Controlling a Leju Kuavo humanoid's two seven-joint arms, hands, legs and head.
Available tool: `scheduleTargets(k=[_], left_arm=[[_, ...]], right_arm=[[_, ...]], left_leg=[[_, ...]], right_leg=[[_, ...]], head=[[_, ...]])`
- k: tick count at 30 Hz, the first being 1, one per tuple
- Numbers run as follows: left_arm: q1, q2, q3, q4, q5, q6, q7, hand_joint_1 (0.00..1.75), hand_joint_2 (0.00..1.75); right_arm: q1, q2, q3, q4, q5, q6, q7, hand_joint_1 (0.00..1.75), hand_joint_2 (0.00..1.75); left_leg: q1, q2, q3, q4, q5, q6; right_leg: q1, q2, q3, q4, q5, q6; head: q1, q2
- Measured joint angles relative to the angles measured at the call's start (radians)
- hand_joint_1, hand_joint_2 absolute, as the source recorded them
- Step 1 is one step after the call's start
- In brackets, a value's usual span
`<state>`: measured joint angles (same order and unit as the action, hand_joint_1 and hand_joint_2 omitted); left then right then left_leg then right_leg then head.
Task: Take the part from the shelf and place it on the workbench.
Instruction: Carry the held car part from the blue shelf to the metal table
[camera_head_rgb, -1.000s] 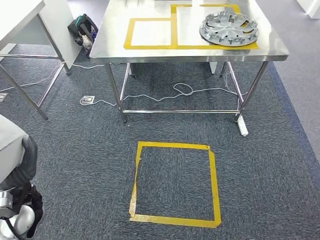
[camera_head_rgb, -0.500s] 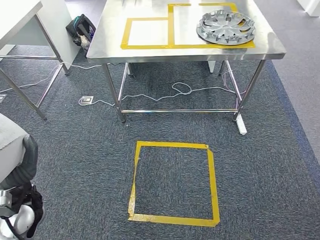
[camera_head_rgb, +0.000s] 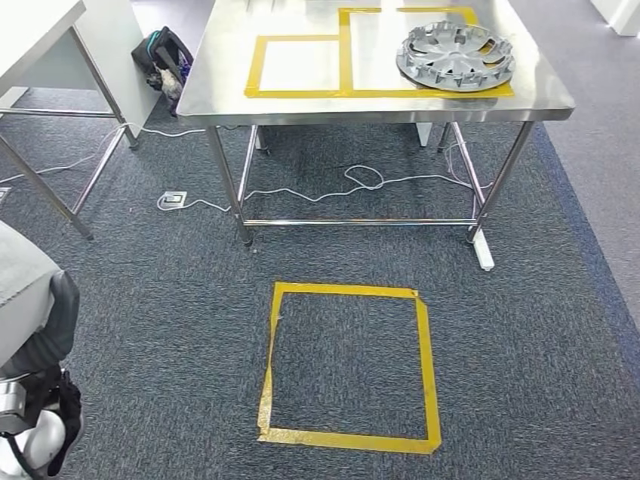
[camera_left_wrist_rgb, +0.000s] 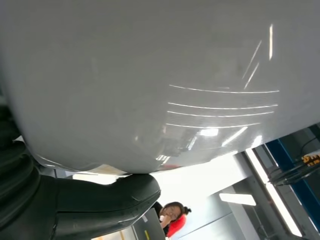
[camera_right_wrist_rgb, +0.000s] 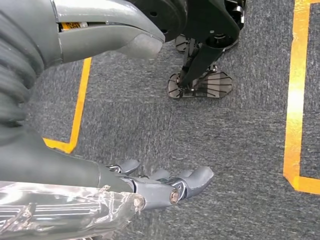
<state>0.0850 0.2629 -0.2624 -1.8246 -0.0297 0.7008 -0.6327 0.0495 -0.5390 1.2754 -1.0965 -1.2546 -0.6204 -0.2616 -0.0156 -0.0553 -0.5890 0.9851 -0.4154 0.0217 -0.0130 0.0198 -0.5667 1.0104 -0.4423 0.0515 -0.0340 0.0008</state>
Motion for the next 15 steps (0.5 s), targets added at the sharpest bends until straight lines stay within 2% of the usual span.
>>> scheduleTargets(k=[2,3,4,7,8,9,10,11,12,13,14,15], left_arm=[[-0.008,0.003,-0.010,0.000,0.006,0.000,0.003,1.75,1.75],[-0.010,0.004,-0.015,0.000,0.010,0.000,0.004,1.75,1.75],[-0.012,0.004,-0.020,0.000,0.013,0.000,0.004,1.75,1.75],[-0.014,0.005,-0.033,0.002,0.029,0.000,-0.001,1.75,1.75],[-0.014,0.005,-0.037,0.003,0.034,0.000,-0.003,1.75,1.75],[-0.013,0.004,-0.041,0.005,0.038,0.000,-0.005,1.75,1.75],[-0.013,0.004,-0.044,0.007,0.041,0.000,-0.006,1.75,1.75],[-0.013,0.004,-0.046,0.009,0.042,0.000,-0.006,1.75,1.75],[-0.014,0.005,-0.047,0.010,0.044,0.000,-0.006,1.75,1.75],[-0.014,0.005,-0.048,0.011,0.046,0.000,-0.007,1.75,1.75],[-0.015,0.005,-0.048,0.012,0.048,0.000,-0.008,1.75,1.75],[-0.016,0.005,-0.050,0.013,0.052,0.000,-0.012,1.75,1.75]], right_arm=[[0.006,-0.001,-0.004,-0.003,-0.012,-0.007,-0.006,0.00,1.75],[0.008,-0.004,-0.005,-0.007,-0.016,-0.012,-0.008,0.00,1.75],[0.009,-0.007,-0.005,-0.011,-0.018,-0.017,-0.009,0.00,1.75],[0.019,-0.019,-0.005,-0.029,-0.026,-0.038,-0.015,0.00,1.75],[0.024,-0.023,-0.004,-0.036,-0.029,-0.043,-0.017,0.00,1.75],[0.028,-0.027,-0.003,-0.042,-0.032,-0.047,-0.018,0.00,1.75],[0.030,-0.031,-0.002,-0.047,-0.034,-0.049,-0.018,0.00,1.75],[0.032,-0.034,-0.001,-0.051,-0.034,-0.050,-0.018,0.00,1.75],[0.033,-0.037,0.000,-0.055,-0.035,-0.050,-0.019,0.00,1.75],[0.033,-0.039,0.001,-0.059,-0.036,-0.050,-0.019,0.00,1.75],[0.034,-0.040,0.001,-0.063,-0.038,-0.051,-0.019,0.00,1.75],[0.035,-0.041,0.002,-0.066,-0.042,-0.052,-0.019,0.00,1.75]], left_leg=[[0.003,0.000,0.008,-0.007,-0.003,0.010],[0.006,0.001,0.013,-0.010,-0.005,0.015],[0.008,0.002,0.019,-0.011,-0.007,0.018],[0.010,0.004,0.025,-0.011,-0.011,0.020],[0.010,0.004,0.027,-0.010,-0.013,0.018],[0.012,0.003,0.031,-0.010,-0.017,0.015],[0.015,0.003,0.037,-0.009,-0.021,0.011],[0.018,0.002,0.044,-0.008,-0.027,0.005],[0.020,0.002,0.051,-0.006,-0.033,-0.003],[0.021,0.001,0.054,-0.003,-0.040,-0.010],[0.021,0.001,0.056,-0.001,-0.045,-0.016],[0.020,0.001,0.057,0.001,-0.048,-0.022]], right_leg=[[0.001,-0.002,-0.001,0.011,0.004,0.009],[0.001,-0.004,-0.008,0.030,-0.004,0.012],[0.001,-0.006,-0.025,0.064,-0.024,0.015],[0.001,-0.010,-0.120,0.239,-0.109,0.021],[0.000,-0.010,-0.143,0.276,-0.120,0.022],[-0.001,-0.010,-0.149,0.276,-0.110,0.024],[-0.003,-0.010,-0.136,0.237,-0.081,0.027],[-0.006,-0.009,-0.106,0.170,-0.040,0.031],[-0.009,-0.007,-0.076,0.101,-0.011,0.036],[-0.010,-0.004,-0.051,0.048,-0.001,0.033],[-0.010,-0.001,-0.036,0.019,0.002,0.026],[-0.008,0.001,-0.032,0.012,-0.007,0.014]], head=[[0.001,0.000],[0.003,0.000],[0.004,0.000],[0.008,0.000],[0.008,0.000],[0.008,0.000],[0.008,0.000],[0.008,0.000],[0.009,0.000],[0.010,0.000],[0.011,0.000],[0.012,0.000]])
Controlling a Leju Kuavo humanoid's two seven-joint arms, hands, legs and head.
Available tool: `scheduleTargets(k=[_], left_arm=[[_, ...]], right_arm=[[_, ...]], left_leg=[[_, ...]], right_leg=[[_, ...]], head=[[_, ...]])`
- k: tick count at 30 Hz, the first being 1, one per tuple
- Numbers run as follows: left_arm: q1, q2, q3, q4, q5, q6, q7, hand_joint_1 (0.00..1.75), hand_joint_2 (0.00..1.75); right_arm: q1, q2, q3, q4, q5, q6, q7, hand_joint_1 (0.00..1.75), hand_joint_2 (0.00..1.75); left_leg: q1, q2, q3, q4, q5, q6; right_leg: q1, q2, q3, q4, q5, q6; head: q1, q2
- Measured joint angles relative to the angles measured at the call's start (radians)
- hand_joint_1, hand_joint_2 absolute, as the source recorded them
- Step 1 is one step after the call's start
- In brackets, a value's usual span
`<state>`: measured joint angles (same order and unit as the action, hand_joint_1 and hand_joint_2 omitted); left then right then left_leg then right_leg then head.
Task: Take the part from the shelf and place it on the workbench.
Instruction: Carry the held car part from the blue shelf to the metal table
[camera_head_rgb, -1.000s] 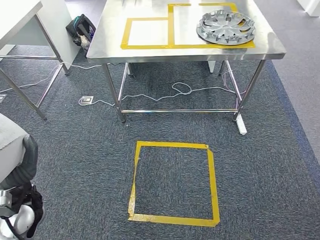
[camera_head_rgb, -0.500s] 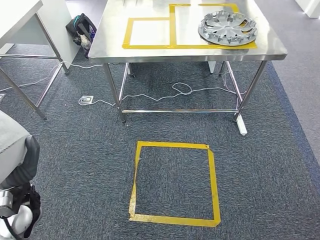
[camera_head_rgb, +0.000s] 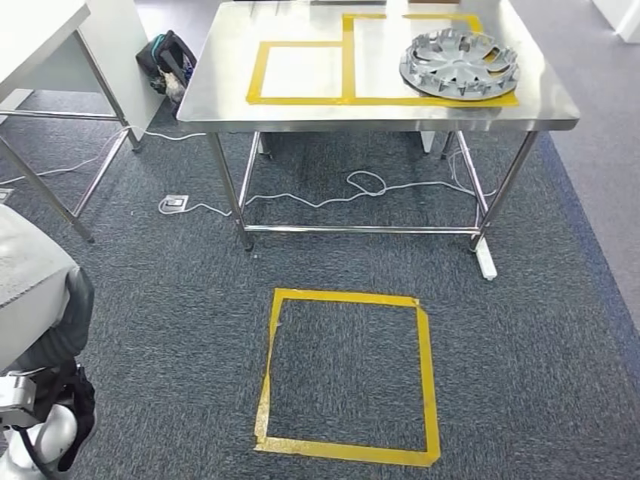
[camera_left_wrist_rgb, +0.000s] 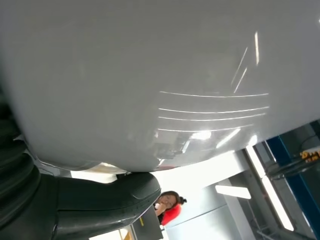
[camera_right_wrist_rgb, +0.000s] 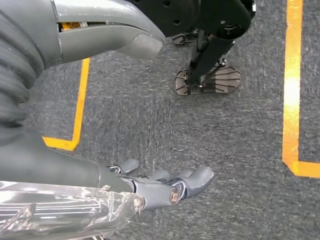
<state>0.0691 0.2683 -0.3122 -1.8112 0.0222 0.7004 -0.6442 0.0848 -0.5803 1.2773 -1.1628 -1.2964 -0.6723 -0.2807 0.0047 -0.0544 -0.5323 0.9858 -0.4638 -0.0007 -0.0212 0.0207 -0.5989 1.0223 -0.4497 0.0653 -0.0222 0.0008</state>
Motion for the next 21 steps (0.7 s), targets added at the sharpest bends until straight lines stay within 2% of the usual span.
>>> scheduleTargets(k=[1,3,4,5,7,8,9,10,11,13,14,15,18,19,20,21], left_arm=[[-0.001,0.000,-0.002,0.002,0.004,0.000,-0.005,1.75,1.75],[-0.002,0.001,-0.006,0.006,0.014,0.000,-0.015,1.75,1.75],[-0.004,0.002,-0.008,0.007,0.019,0.000,-0.020,1.75,1.75],[-0.007,0.002,-0.010,0.010,0.023,0.000,-0.024,1.75,1.75],[-0.010,0.002,-0.014,0.015,0.030,0.000,-0.031,1.75,1.75],[-0.010,0.002,-0.016,0.019,0.033,0.000,-0.033,1.75,1.75],[-0.010,0.002,-0.017,0.023,0.035,0.000,-0.034,1.75,1.75],[-0.010,0.002,-0.018,0.025,0.037,0.000,-0.034,1.75,1.75],[-0.010,0.002,-0.019,0.028,0.039,0.000,-0.035,1.75,1.75],[-0.011,0.002,-0.019,0.031,0.040,0.000,-0.036,1.75,1.75],[-0.012,0.002,-0.019,0.033,0.040,0.000,-0.037,1.75,1.75],[-0.012,0.002,-0.020,0.035,0.040,0.000,-0.037,1.75,1.75],[-0.015,0.001,-0.022,0.038,0.041,0.000,-0.038,1.75,1.75],[-0.016,0.001,-0.022,0.039,0.040,0.000,-0.038,1.75,1.75],[-0.016,0.001,-0.023,0.040,0.040,0.000,-0.038,1.75,1.75],[-0.017,0.001,-0.023,0.041,0.040,0.000,-0.039,1.75,1.75]], right_arm=[[0.002,-0.001,0.001,-0.004,-0.004,-0.001,-0.001,0.00,1.75],[0.006,-0.006,0.006,-0.011,-0.013,-0.002,-0.006,0.00,1.75],[0.006,-0.010,0.009,-0.015,-0.017,-0.003,-0.010,0.00,1.75],[0.006,-0.013,0.011,-0.017,-0.021,-0.003,-0.014,0.00,1.75],[0.005,-0.019,0.017,-0.020,-0.026,-0.003,-0.019,0.00,1.75],[0.006,-0.021,0.019,-0.020,-0.027,-0.003,-0.020,0.00,1.75],[0.006,-0.022,0.021,-0.020,-0.027,-0.003,-0.021,0.00,1.75],[0.006,-0.023,0.022,-0.020,-0.027,-0.003,-0.021,0.00,1.75],[0.005,-0.024,0.023,-0.021,-0.026,-0.003,-0.021,0.00,1.75],[0.004,-0.025,0.023,-0.022,-0.026,-0.003,-0.021,0.00,1.75],[0.003,-0.025,0.024,-0.023,-0.026,-0.003,-0.021,0.00,1.75],[0.003,-0.025,0.025,-0.024,-0.026,-0.003,-0.021,0.00,1.75],[0.002,-0.027,0.027,-0.026,-0.026,-0.003,-0.023,0.00,1.75],[0.001,-0.028,0.028,-0.027,-0.026,-0.003,-0.024,0.00,1.75],[-0.001,-0.029,0.028,-0.028,-0.027,-0.003,-0.024,0.00,1.75],[-0.002,-0.029,0.028,-0.028,-0.028,-0.003,-0.023,0.00,1.75]], left_leg=[[0.000,0.000,0.001,0.001,-0.002,-0.005],[0.000,0.007,-0.001,0.020,-0.003,-0.013],[0.000,0.016,-0.017,0.053,-0.007,-0.017],[0.000,0.026,-0.047,0.105,-0.018,-0.021],[0.000,0.040,-0.137,0.234,-0.062,-0.026],[0.001,0.041,-0.176,0.277,-0.082,-0.026],[0.000,0.042,-0.200,0.291,-0.088,-0.024],[-0.001,0.042,-0.206,0.271,-0.072,-0.020],[-0.002,0.043,-0.196,0.222,-0.035,-0.014],[-0.011,0.050,-0.159,0.095,0.057,0.003],[-0.016,0.053,-0.145,0.051,0.084,0.009],[-0.019,0.054,-0.137,0.023,0.096,0.014],[-0.018,0.046,-0.111,0.003,0.087,0.026],[-0.018,0.045,-0.099,0.001,0.084,0.032],[-0.017,0.044,-0.088,0.001,0.080,0.038],[-0.017,0.044,-0.081,0.001,0.074,0.043]], right_leg=[[0.001,-0.001,0.005,0.001,-0.002,-0.014],[0.000,-0.004,0.019,0.001,0.000,-0.032],[0.000,-0.005,0.029,0.000,-0.003,-0.038],[0.000,-0.006,0.036,-0.001,-0.007,-0.044],[0.001,-0.009,0.047,-0.001,-0.019,-0.050],[0.002,-0.011,0.054,-0.001,-0.026,-0.051],[0.003,-0.012,0.062,-0.001,-0.034,-0.051],[0.005,-0.012,0.073,-0.001,-0.042,-0.051],[0.007,-0.013,0.085,-0.002,-0.052,-0.050],[0.010,-0.012,0.103,-0.003,-0.072,-0.045],[0.012,-0.013,0.109,-0.006,-0.083,-0.040],[0.014,-0.013,0.118,-0.006,-0.088,-0.034],[0.015,-0.016,0.151,-0.007,-0.092,-0.014],[0.014,-0.016,0.144,0.013,-0.103,-0.010],[0.014,-0.017,0.122,0.055,-0.121,-0.008],[0.014,-0.017,0.084,0.115,-0.145,-0.006]], head=[[0.000,0.000],[-0.001,0.000],[-0.002,0.000],[-0.004,0.000],[-0.006,0.000],[-0.006,0.000],[-0.006,0.000],[-0.007,0.000],[-0.006,0.000],[-0.007,0.000],[-0.006,0.000],[-0.006,0.000],[-0.002,0.000],[0.001,0.000],[0.003,0.000],[0.007,0.000]])
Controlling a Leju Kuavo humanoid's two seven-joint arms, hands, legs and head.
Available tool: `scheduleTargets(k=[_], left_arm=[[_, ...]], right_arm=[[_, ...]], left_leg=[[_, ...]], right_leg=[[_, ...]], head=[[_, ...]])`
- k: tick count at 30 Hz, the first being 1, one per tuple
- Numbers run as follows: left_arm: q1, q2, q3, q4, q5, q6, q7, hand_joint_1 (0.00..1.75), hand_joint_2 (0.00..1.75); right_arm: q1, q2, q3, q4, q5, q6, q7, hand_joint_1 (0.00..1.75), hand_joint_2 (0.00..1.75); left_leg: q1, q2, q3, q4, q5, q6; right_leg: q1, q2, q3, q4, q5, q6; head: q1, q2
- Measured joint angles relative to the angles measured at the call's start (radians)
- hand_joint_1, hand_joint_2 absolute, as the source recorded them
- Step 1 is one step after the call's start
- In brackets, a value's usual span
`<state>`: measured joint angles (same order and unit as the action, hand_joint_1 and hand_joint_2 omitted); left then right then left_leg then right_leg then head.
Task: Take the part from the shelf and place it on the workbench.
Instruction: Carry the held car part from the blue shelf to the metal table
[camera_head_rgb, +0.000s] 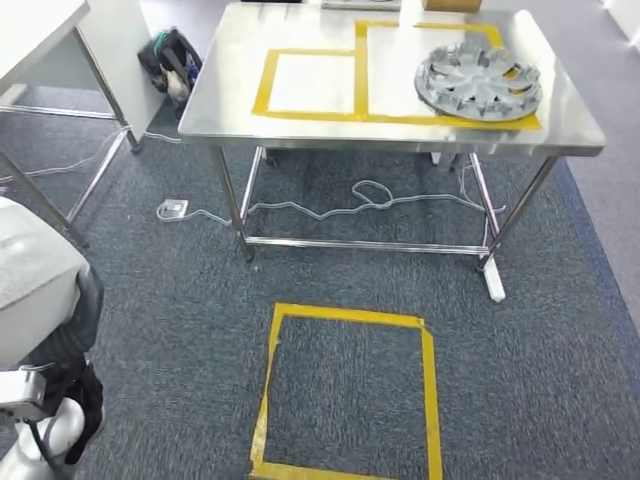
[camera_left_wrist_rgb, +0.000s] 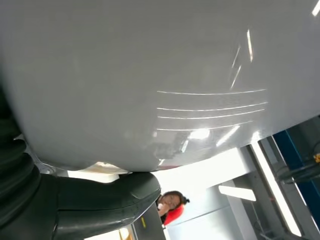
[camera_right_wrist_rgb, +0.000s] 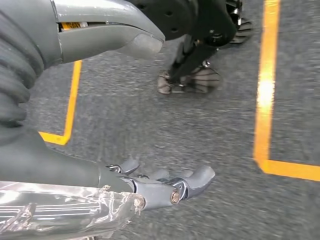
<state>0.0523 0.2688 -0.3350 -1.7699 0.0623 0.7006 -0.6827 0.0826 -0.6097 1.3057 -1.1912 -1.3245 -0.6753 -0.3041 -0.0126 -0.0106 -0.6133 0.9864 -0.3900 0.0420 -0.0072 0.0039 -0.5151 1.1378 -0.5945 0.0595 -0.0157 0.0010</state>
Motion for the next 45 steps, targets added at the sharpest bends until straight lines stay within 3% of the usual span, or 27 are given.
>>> scheduleTargets(k=[2,3,4,5,7,9,12,14,17,18,19,22,23,25,28,30,32,33,34,35,37,39,43,45], left_arm=[[0.000,-0.001,-0.001,0.003,0.000,0.000,-0.001,1.75,1.75],[0.000,-0.001,-0.001,0.005,0.000,0.000,-0.001,1.75,1.75],[0.000,-0.001,-0.001,0.007,0.000,0.000,-0.001,1.75,1.75],[0.000,-0.001,-0.002,0.008,0.000,0.000,-0.001,1.75,1.75],[-0.001,-0.001,-0.002,0.009,0.000,0.000,-0.001,1.75,1.75],[-0.002,-0.002,-0.003,0.011,0.000,0.000,-0.001,1.75,1.75],[-0.004,-0.002,-0.003,0.011,-0.001,0.000,-0.001,1.75,1.75],[-0.007,-0.001,-0.003,0.011,-0.001,0.000,-0.001,1.75,1.75],[-0.009,-0.001,-0.003,0.012,-0.001,0.000,-0.001,1.75,1.75],[-0.008,-0.001,-0.003,0.012,0.000,0.000,-0.001,1.75,1.75],[-0.008,-0.001,-0.003,0.012,0.000,0.000,-0.001,1.75,1.75],[-0.008,-0.001,-0.003,0.013,0.000,0.000,-0.001,1.75,1.75],[-0.009,-0.001,-0.003,0.014,0.000,0.000,-0.001,1.75,1.75],[-0.008,-0.001,-0.004,0.016,-0.001,0.000,0.000,1.75,1.75],[-0.009,-0.001,-0.003,0.017,-0.003,0.000,0.003,1.75,1.75],[-0.011,-0.002,-0.003,0.017,-0.008,0.000,0.007,1.75,1.75],[-0.011,-0.004,-0.004,0.018,-0.012,0.000,0.010,1.75,1.75],[-0.011,-0.006,-0.005,0.018,-0.013,0.000,0.011,1.75,1.75],[-0.011,-0.007,-0.005,0.019,-0.013,0.000,0.011,1.75,1.75],[-0.011,-0.008,-0.005,0.019,-0.013,0.000,0.011,1.75,1.75],[-0.011,-0.008,-0.005,0.019,-0.013,0.000,0.011,1.75,1.75],[-0.012,-0.008,-0.005,0.019,-0.013,0.000,0.011,1.75,1.75],[-0.013,-0.009,-0.007,0.019,-0.015,0.000,0.011,1.75,1.75],[-0.015,-0.010,-0.008,0.019,-0.015,0.000,0.011,1.75,1.75]], right_arm=[[0.001,0.000,0.002,-0.001,-0.004,0.000,0.000,0.00,1.75],[0.002,0.000,0.004,-0.001,-0.005,0.000,-0.001,0.00,1.75],[0.004,-0.001,0.006,-0.001,-0.007,0.000,-0.003,0.00,1.75],[0.004,-0.001,0.007,-0.001,-0.008,0.000,-0.005,0.00,1.75],[0.005,-0.003,0.009,-0.001,-0.011,0.000,-0.008,0.00,1.75],[0.005,-0.005,0.012,-0.002,-0.013,0.000,-0.010,0.00,1.75],[0.004,-0.008,0.015,-0.005,-0.015,0.000,-0.010,0.00,1.75],[0.003,-0.009,0.015,-0.005,-0.015,0.000,-0.011,0.00,1.75],[0.003,-0.010,0.015,-0.006,-0.015,0.000,-0.012,0.00,1.75],[0.003,-0.010,0.015,-0.006,-0.015,0.000,-0.012,0.00,1.75],[0.003,-0.010,0.015,-0.006,-0.015,0.000,-0.012,0.00,1.75],[0.003,-0.010,0.015,-0.006,-0.015,0.000,-0.012,0.00,1.75],[0.003,-0.011,0.015,-0.006,-0.015,0.000,-0.013,0.00,1.75],[0.003,-0.013,0.015,-0.006,-0.015,0.000,-0.016,0.00,1.75],[-0.001,-0.015,0.015,-0.007,-0.010,0.000,-0.020,0.00,1.75],[-0.005,-0.015,0.014,-0.008,-0.006,0.000,-0.020,0.00,1.75],[-0.005,-0.015,0.015,-0.008,-0.005,0.000,-0.017,0.00,1.75],[-0.003,-0.015,0.015,-0.008,-0.005,0.000,-0.015,0.00,1.75],[-0.001,-0.015,0.016,-0.009,-0.005,0.000,-0.014,0.00,1.75],[0.001,-0.015,0.016,-0.009,-0.005,0.000,-0.014,0.00,1.75],[0.003,-0.015,0.017,-0.008,-0.005,0.000,-0.014,0.00,1.75],[0.003,-0.015,0.017,-0.009,-0.005,0.000,-0.016,0.00,1.75],[0.002,-0.015,0.016,-0.010,-0.005,0.000,-0.021,0.00,1.75],[0.001,-0.015,0.016,-0.011,-0.005,0.000,-0.022,0.00,1.75]], left_leg=[[-0.002,-0.003,0.012,0.001,-0.014,0.005],[-0.003,-0.006,0.021,0.001,-0.023,0.005],[-0.004,-0.008,0.033,0.001,-0.033,0.005],[-0.005,-0.009,0.048,0.001,-0.043,0.004],[-0.007,-0.010,0.076,0.003,-0.065,0.000],[-0.009,-0.012,0.091,0.004,-0.082,-0.010],[-0.010,-0.011,0.094,0.017,-0.089,-0.025],[-0.008,-0.007,0.058,0.081,-0.105,-0.039],[0.005,-0.004,-0.062,0.257,-0.170,-0.059],[0.010,-0.003,-0.092,0.285,-0.179,-0.065],[0.015,-0.003,-0.105,0.281,-0.167,-0.069],[0.029,0.006,-0.064,0.115,-0.035,-0.083],[0.032,0.013,-0.049,0.063,-0.011,-0.083],[0.032,0.023,-0.037,0.020,-0.011,-0.075],[0.032,0.017,-0.012,0.006,-0.002,-0.051],[0.033,0.015,0.004,-0.002,0.000,-0.036],[0.027,0.014,0.010,-0.002,-0.008,-0.025],[0.024,0.012,0.015,-0.002,-0.012,-0.022],[0.021,0.010,0.020,-0.002,-0.017,-0.020],[0.019,0.008,0.026,-0.002,-0.021,-0.020],[0.017,0.003,0.040,-0.001,-0.031,-0.026],[0.013,0.000,0.048,0.000,-0.038,-0.035],[0.015,-0.001,0.045,0.005,-0.045,-0.054],[0.016,0.001,0.012,0.073,-0.085,-0.065]], right_leg=[[0.000,0.000,-0.087,0.111,-0.052,0.005],[0.000,0.000,-0.117,0.130,-0.064,0.007],[0.000,0.000,-0.130,0.115,-0.054,0.008],[0.000,0.000,-0.128,0.070,-0.019,0.009],[0.002,0.001,-0.106,-0.050,0.089,0.001],[0.005,0.001,-0.089,-0.113,0.152,-0.015],[0.004,-0.001,-0.071,-0.125,0.161,-0.034],[-0.002,-0.001,-0.058,-0.134,0.159,-0.041],[-0.008,-0.002,-0.042,-0.138,0.146,-0.047],[-0.010,-0.002,-0.035,-0.139,0.139,-0.046],[-0.013,-0.002,-0.026,-0.139,0.132,-0.044],[-0.022,-0.001,0.007,-0.137,0.106,-0.027],[-0.022,0.000,0.014,-0.136,0.096,-0.019],[-0.021,-0.001,0.022,-0.139,0.076,-0.004],[-0.024,-0.007,0.046,-0.147,0.050,0.013],[-0.024,-0.008,0.017,-0.069,0.005,0.016],[-0.021,-0.008,-0.067,0.073,-0.052,0.015],[-0.020,-0.008,-0.103,0.121,-0.059,0.014],[-0.018,-0.008,-0.122,0.132,-0.046,0.012],[-0.016,-0.008,-0.120,0.101,-0.012,0.008],[-0.013,-0.007,-0.075,-0.033,0.077,0.002],[-0.010,-0.007,-0.039,-0.123,0.124,-0.003],[-0.007,-0.005,-0.032,-0.134,0.131,-0.022],[-0.011,-0.005,-0.028,-0.138,0.132,-0.032]], head=[[0.003,0.000],[0.003,0.000],[0.003,0.000],[0.004,0.000],[0.004,0.000],[0.004,0.000],[0.004,0.000],[0.002,0.000],[0.001,0.000],[0.001,0.000],[0.002,0.000],[0.000,0.000],[-0.001,0.000],[-0.003,0.000],[-0.001,0.000],[0.005,0.000],[0.009,0.000],[0.010,0.000],[0.010,0.000],[0.010,0.000],[0.010,0.000],[0.009,0.000],[0.007,0.000],[0.004,0.000]])
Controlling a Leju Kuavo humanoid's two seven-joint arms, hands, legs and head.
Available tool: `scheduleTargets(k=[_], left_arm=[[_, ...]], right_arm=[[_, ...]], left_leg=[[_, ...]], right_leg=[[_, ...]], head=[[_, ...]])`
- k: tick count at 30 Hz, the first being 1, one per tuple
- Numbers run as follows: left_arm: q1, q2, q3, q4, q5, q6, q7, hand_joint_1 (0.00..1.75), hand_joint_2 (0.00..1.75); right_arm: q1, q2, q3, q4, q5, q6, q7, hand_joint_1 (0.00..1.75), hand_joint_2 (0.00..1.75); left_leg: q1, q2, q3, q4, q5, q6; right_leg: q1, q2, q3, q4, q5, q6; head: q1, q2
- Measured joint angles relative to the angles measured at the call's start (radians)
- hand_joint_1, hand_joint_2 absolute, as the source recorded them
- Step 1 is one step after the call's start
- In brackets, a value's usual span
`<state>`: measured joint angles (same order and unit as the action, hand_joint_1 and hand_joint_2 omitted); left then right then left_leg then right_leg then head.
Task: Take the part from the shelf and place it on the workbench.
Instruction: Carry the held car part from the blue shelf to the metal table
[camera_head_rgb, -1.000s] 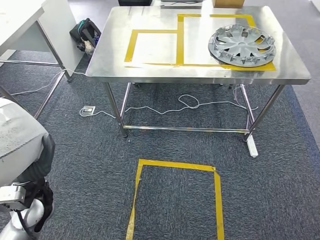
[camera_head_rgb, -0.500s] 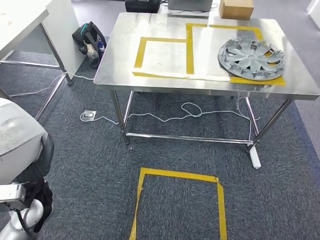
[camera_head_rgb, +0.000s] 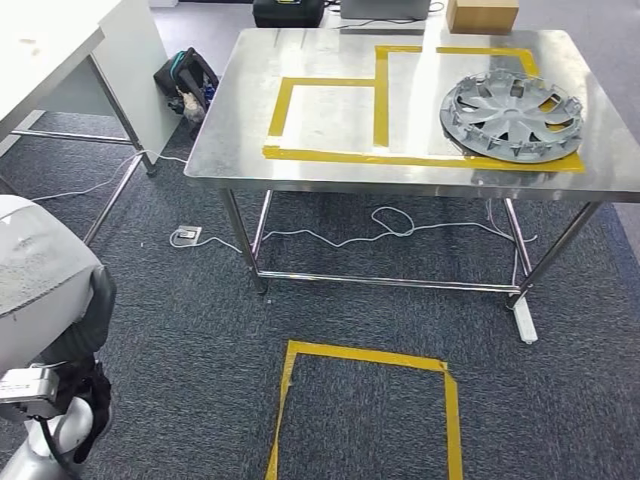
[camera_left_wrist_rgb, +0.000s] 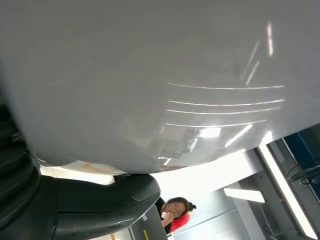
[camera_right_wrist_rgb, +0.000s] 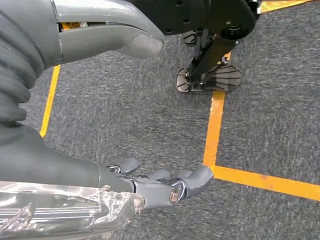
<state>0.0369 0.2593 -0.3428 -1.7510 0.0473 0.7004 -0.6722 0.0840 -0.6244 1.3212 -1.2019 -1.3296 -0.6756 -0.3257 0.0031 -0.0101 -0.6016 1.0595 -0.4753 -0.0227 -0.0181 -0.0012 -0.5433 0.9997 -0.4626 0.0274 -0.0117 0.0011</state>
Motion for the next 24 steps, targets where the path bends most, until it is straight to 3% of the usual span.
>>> scheduleTargets(k=[2,3,4,5,6,8,10,14,15,17,18,19,20,21,22,24], left_arm=[[-0.001,-0.001,-0.001,0.000,0.001,0.000,0.000,1.75,1.75],[0.000,-0.002,-0.002,0.000,0.002,0.000,0.000,1.75,1.75],[0.000,-0.002,-0.002,0.000,0.003,0.000,0.000,1.75,1.75],[0.000,-0.003,-0.003,0.000,0.003,0.000,0.000,1.75,1.75],[0.000,-0.003,-0.003,0.000,0.003,0.000,-0.001,1.75,1.75],[-0.001,-0.003,-0.003,0.000,0.002,0.000,-0.001,1.75,1.75],[-0.002,-0.003,-0.003,0.000,-0.002,0.000,-0.001,1.75,1.75],[-0.004,-0.003,-0.001,0.000,-0.006,0.000,-0.003,1.75,1.75],[-0.005,-0.003,-0.001,0.000,-0.006,0.000,-0.004,1.75,1.75],[-0.007,-0.003,-0.001,0.000,-0.006,0.000,-0.004,1.75,1.75],[-0.008,-0.003,-0.001,0.000,-0.006,0.000,-0.004,1.75,1.75],[-0.008,-0.003,-0.002,0.000,-0.005,0.000,-0.004,1.75,1.75],[-0.008,-0.003,-0.002,0.000,-0.005,0.000,-0.004,1.75,1.75],[-0.009,-0.003,-0.002,0.000,-0.005,0.000,-0.003,1.75,1.75],[-0.009,-0.003,-0.002,0.000,-0.005,0.000,-0.003,1.75,1.75],[-0.012,-0.003,-0.002,0.000,-0.005,0.000,-0.003,1.75,1.75]], right_arm=[[0.001,0.000,0.000,0.000,-0.001,0.000,0.003,0.00,1.75],[0.002,0.000,0.000,0.000,-0.002,0.000,0.004,0.00,1.75],[0.003,0.000,0.000,0.000,-0.004,0.000,0.006,0.00,1.75],[0.004,0.000,0.000,0.000,-0.006,0.000,0.007,0.00,1.75],[0.005,0.000,0.000,0.000,-0.007,0.000,0.007,0.00,1.75],[0.005,0.000,0.000,0.000,-0.010,0.000,0.009,0.00,1.75],[0.003,0.000,0.000,-0.001,-0.014,0.000,0.011,0.00,1.75],[-0.006,0.001,0.003,-0.003,-0.034,0.001,0.007,0.00,1.75],[-0.009,0.001,0.004,-0.003,-0.040,0.001,0.003,0.00,1.75],[-0.014,0.001,0.006,-0.002,-0.049,0.000,-0.003,0.00,1.75],[-0.015,0.001,0.008,-0.002,-0.051,0.000,-0.004,0.00,1.75],[-0.016,0.001,0.010,-0.002,-0.052,0.000,-0.005,0.00,1.75],[-0.017,0.001,0.011,-0.002,-0.053,0.000,-0.006,0.00,1.75],[-0.018,0.001,0.012,-0.002,-0.053,0.000,-0.006,0.00,1.75],[-0.020,0.001,0.013,-0.001,-0.053,0.000,-0.006,0.00,1.75],[-0.026,0.001,0.016,-0.001,-0.054,0.000,-0.011,0.00,1.75]], left_leg=[[0.000,0.000,-0.072,0.135,-0.057,-0.006],[0.000,0.001,-0.105,0.190,-0.071,-0.007],[0.000,0.001,-0.122,0.213,-0.067,-0.006],[0.000,0.001,-0.121,0.197,-0.043,-0.004],[0.000,0.001,-0.101,0.148,-0.005,-0.001],[-0.001,0.004,-0.038,0.015,0.059,0.007],[-0.003,0.007,-0.005,-0.056,0.070,0.015],[-0.001,0.006,0.007,-0.074,0.059,0.035],[0.001,0.006,0.012,-0.077,0.058,0.041],[0.000,0.006,0.016,-0.077,0.052,0.049],[-0.001,0.006,0.019,-0.077,0.049,0.051],[-0.002,0.005,0.022,-0.077,0.046,0.052],[-0.002,0.005,0.028,-0.076,0.042,0.052],[-0.002,0.004,0.035,-0.076,0.037,0.050],[-0.002,0.003,0.043,-0.076,0.032,0.047],[-0.005,0.001,0.052,-0.073,0.022,0.038]], right_leg=[[0.000,0.000,0.001,0.000,-0.004,-0.007],[0.000,0.000,0.002,0.000,-0.006,-0.008],[0.001,0.000,0.003,0.000,-0.009,-0.008],[0.001,0.000,0.007,0.000,-0.011,-0.008],[0.001,0.001,0.012,0.000,-0.015,-0.006],[0.003,0.003,0.020,0.001,-0.024,0.001],[0.006,0.005,0.022,0.000,-0.031,0.011],[0.006,0.004,0.012,0.014,-0.051,0.033],[0.006,0.004,-0.006,0.055,-0.074,0.037],[0.006,0.004,-0.081,0.197,-0.136,0.042],[0.006,0.004,-0.121,0.262,-0.156,0.043],[0.006,0.004,-0.146,0.298,-0.156,0.044],[0.006,0.004,-0.152,0.292,-0.134,0.043],[0.005,0.004,-0.135,0.242,-0.094,0.042],[0.005,0.004,-0.105,0.168,-0.047,0.041],[0.005,0.006,-0.047,0.044,0.008,0.036]], head=[[-0.002,0.000],[-0.002,0.000],[-0.002,0.000],[-0.002,0.000],[-0.002,0.000],[-0.002,0.000],[-0.001,0.000],[0.003,0.000],[0.005,0.000],[0.009,0.000],[0.009,0.000],[0.009,0.000],[0.009,0.000],[0.009,0.000],[0.010,0.000],[0.010,0.000]])
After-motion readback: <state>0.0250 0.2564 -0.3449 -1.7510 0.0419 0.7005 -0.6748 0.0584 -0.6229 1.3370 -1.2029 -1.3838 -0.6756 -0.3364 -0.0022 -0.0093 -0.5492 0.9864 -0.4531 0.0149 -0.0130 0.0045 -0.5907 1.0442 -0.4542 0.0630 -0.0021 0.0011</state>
